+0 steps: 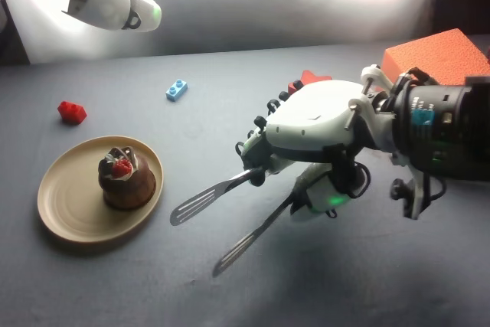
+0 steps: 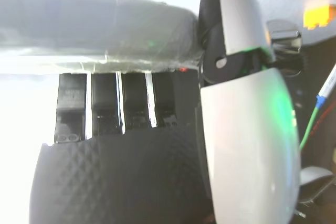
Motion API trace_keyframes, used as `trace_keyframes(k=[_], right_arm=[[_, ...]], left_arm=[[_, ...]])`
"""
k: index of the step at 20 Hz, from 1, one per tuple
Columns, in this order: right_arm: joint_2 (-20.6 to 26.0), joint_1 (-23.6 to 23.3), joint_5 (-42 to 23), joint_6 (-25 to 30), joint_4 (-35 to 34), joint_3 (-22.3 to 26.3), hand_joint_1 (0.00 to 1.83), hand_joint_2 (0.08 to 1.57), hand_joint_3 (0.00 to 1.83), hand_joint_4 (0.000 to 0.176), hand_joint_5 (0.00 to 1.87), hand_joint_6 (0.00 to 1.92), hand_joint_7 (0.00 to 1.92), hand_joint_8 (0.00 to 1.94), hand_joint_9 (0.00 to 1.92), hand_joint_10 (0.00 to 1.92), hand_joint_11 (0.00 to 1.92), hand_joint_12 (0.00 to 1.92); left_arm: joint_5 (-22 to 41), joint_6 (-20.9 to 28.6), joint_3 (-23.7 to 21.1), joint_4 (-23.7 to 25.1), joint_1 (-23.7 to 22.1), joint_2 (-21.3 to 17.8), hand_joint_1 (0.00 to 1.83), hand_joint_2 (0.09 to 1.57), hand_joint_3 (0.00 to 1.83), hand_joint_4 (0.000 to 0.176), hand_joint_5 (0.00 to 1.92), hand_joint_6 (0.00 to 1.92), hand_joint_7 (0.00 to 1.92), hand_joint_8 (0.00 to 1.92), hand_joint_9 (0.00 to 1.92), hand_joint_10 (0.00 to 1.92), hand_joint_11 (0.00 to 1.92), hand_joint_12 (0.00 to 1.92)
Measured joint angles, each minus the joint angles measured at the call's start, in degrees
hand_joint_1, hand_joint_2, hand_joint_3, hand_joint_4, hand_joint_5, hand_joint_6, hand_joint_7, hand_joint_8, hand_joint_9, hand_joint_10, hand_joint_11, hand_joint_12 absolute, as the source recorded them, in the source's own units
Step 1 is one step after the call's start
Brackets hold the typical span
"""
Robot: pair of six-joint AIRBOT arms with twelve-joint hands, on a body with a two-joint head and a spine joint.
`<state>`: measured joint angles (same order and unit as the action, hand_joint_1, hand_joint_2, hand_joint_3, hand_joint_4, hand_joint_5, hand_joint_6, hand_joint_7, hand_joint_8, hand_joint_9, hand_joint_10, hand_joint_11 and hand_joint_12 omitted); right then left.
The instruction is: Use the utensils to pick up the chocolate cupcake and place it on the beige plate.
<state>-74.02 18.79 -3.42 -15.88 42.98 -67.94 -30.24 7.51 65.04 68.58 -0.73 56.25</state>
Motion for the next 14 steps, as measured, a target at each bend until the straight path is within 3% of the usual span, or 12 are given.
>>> trace_keyframes(k=[5, 8, 11, 14], right_arm=[[-0.04, 2.29, -4.98, -5.49, 0.22, -0.04, 1.1, 1.08, 0.0, 0.0, 0.54, 0.88, 0.53, 1.18, 0.51, 1.34, 0.47, 1.5], [-0.46, 3.34, -6.64, -26.71, -17.7, 0.09, 1.1, 1.08, 0.0, 0.0, 0.51, 0.93, 0.51, 1.22, 0.5, 1.34, 0.47, 1.49], [-0.63, 4.02, -5.84, -27.87, -18.29, 0.13, 1.07, 1.1, 0.0, 0.0, 0.52, 0.91, 0.55, 1.14, 0.54, 1.24, 0.48, 1.45], [-0.63, 4.42, -4.66, -27.89, -18.34, 0.61, 1.07, 1.1, 0.0, 0.0, 0.5, 0.91, 0.52, 1.18, 0.5, 1.28, 0.45, 1.5]], left_arm=[[0.09, 0.0, 0.0, 0.02, 0.02, 0.0, 0.0, 1.16, 0.0, 0.0, 0.12, 0.0, 0.13, 0.0, 0.13, 0.0, 0.0, 0.23], [0.04, 0.0, 0.0, 0.02, 0.0, 0.0, 0.0, 1.16, 0.0, 0.0, 0.11, 0.0, 0.12, 0.0, 0.12, 0.0, 0.0, 0.23], [-0.02, 0.0, 0.0, 0.02, 0.02, 0.0, 0.0, 1.16, 0.0, 0.0, 0.1, 0.0, 0.12, 0.0, 0.11, 0.0, 0.0, 0.2], [-0.04, 0.0, 0.0, 0.02, 0.0, 0.0, 0.0, 1.16, 0.0, 0.0, 0.12, 0.0, 0.14, 0.01, 0.13, 0.01, 0.0, 0.27]])
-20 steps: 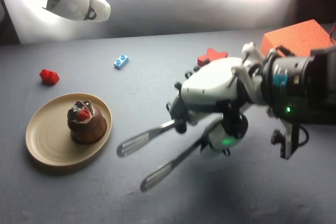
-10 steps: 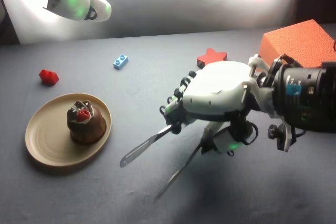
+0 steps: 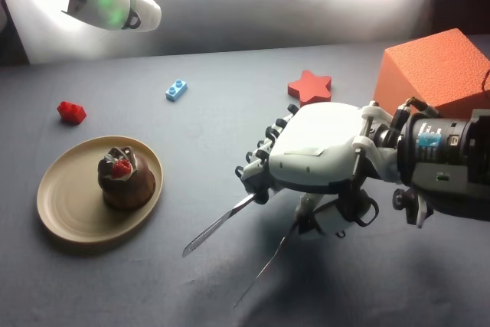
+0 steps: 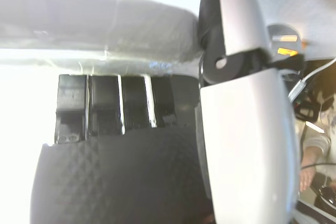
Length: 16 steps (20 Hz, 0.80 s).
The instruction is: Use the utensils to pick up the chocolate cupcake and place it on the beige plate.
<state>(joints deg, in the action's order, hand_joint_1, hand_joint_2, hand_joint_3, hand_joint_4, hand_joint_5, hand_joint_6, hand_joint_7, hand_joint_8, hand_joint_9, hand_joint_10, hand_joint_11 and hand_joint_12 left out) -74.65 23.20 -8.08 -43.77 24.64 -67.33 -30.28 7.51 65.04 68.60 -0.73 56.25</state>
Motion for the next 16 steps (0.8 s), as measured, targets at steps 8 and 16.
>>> trace_keyframes(k=[8, 16], right_arm=[[0.31, 0.15, 0.76, 0.0, -1.53, 0.11, 0.82, 1.07, 0.0, 0.0, 0.46, 0.11, 0.51, 0.23, 0.45, 0.51, 0.21, 1.26], [1.27, -0.87, 1.86, 0.81, -1.73, 0.15, 0.21, 0.88, 0.0, 0.012, 0.09, 0.0, 0.08, 0.0, 0.06, 0.0, 0.0, 0.49]], left_arm=[[0.07, 0.0, 0.0, 0.0, 0.02, 0.0, 0.0, 1.16, 0.0, 0.0, 0.11, 0.0, 0.13, 0.0, 0.12, 0.0, 0.0, 0.24], [0.07, 0.0, 0.0, 0.0, 0.0, 0.0, 0.0, 1.16, 0.0, 0.0, 0.13, 0.0, 0.17, 0.0, 0.17, 0.01, 0.0, 0.28]])
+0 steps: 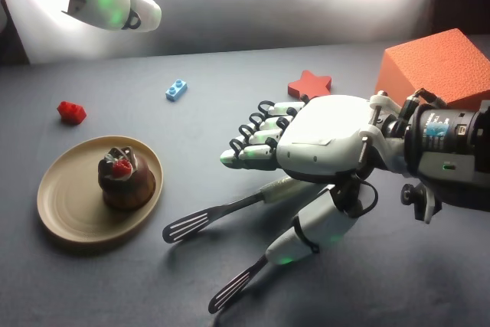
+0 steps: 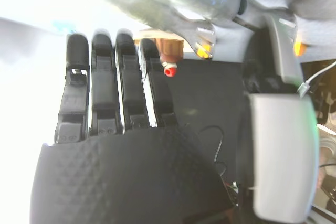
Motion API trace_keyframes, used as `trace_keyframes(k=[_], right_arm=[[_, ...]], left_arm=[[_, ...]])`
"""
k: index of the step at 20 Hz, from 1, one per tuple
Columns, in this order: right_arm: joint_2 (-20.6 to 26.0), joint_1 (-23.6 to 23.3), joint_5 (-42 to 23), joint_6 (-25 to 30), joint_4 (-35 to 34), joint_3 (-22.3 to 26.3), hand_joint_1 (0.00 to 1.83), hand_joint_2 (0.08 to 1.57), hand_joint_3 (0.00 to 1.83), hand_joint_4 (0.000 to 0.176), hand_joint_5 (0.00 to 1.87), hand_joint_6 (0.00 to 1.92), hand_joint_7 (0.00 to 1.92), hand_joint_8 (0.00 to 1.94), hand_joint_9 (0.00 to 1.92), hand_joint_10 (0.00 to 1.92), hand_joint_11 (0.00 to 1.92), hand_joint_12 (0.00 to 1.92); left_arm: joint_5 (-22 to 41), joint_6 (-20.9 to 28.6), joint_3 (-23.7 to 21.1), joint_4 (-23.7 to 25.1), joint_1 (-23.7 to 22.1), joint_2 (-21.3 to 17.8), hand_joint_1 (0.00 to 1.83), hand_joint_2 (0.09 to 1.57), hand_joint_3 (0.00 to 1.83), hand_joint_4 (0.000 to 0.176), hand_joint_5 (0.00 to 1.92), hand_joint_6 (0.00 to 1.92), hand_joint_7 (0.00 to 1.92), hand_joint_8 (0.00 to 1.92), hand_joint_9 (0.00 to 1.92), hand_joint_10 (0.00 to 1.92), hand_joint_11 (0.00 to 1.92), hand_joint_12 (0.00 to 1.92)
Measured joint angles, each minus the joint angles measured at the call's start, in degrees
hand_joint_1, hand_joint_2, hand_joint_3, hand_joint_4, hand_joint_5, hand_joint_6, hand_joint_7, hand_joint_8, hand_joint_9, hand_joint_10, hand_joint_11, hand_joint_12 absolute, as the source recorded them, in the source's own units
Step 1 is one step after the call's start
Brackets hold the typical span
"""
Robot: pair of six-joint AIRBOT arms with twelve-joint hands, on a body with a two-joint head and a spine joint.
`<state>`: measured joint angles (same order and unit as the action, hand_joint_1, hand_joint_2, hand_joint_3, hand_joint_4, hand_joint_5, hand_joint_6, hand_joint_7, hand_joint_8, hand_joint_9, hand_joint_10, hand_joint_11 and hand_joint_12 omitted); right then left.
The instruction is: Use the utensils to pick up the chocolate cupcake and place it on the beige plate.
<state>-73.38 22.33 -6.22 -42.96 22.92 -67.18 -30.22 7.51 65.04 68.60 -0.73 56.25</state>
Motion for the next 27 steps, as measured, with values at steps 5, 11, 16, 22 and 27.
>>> trace_keyframes(k=[5, 11, 16, 22, 27], right_arm=[[5.95, -2.56, 2.4, 1.4, 0.0, 4.09, 0.24, 0.86, 0.0, 0.013, 0.07, 0.0, 0.08, 0.0, 0.06, 0.01, 0.0, 0.49], [15.58, -5.73, 10.51, 2.27, -0.5, 12.02, 0.22, 0.88, 0.0, 0.0, 0.08, 0.0, 0.08, 0.0, 0.06, 0.0, 0.0, 0.48], [24.94, -9.99, 7.76, 2.21, -0.31, 16.46, 0.21, 0.89, 0.0, 0.0, 0.1, 0.0, 0.1, 0.0, 0.07, 0.0, 0.0, 0.46], [31.45, -14.43, 10.4, 1.57, -0.37, 21.92, 0.23, 0.91, 0.0, 0.0, 0.1, 0.0, 0.12, 0.0, 0.1, 0.0, 0.0, 0.56], [36.02, -15.69, 14.34, -0.46, -0.63, 27.08, 0.26, 0.9, 0.0, 0.0, 0.16, 0.01, 0.15, 0.01, 0.14, 0.01, 0.0, 0.62]], left_arm=[[-0.09, 0.0, -0.35, 0.0, 0.02, -0.11, 0.0, 1.16, 0.0, 0.0, 0.12, 0.0, 0.17, 0.0, 0.17, 0.0, 0.0, 0.27], [0.17, 0.0, -1.9, -0.07, 0.17, -0.7, 0.0, 1.17, 0.0, 0.0, 0.13, 0.0, 0.16, 0.0, 0.17, 0.0, 0.0, 0.3], [-0.09, 0.0, -1.95, -1.33, -0.59, -1.01, 0.0, 1.17, 0.0, 0.0, 0.14, 0.0, 0.17, 0.0, 0.18, 0.0, 0.0, 0.32], [-0.42, 0.0, -1.64, -1.38, -1.18, -1.44, 0.0, 1.17, 0.0, 0.0, 0.12, 0.0, 0.15, 0.0, 0.15, 0.0, 0.0, 0.24], [-0.35, -0.02, -1.36, -1.53, -1.49, -1.44, 0.0, 1.17, 0.0, 0.0, 0.12, 0.0, 0.14, 0.0, 0.14, 0.0, 0.0, 0.24]])
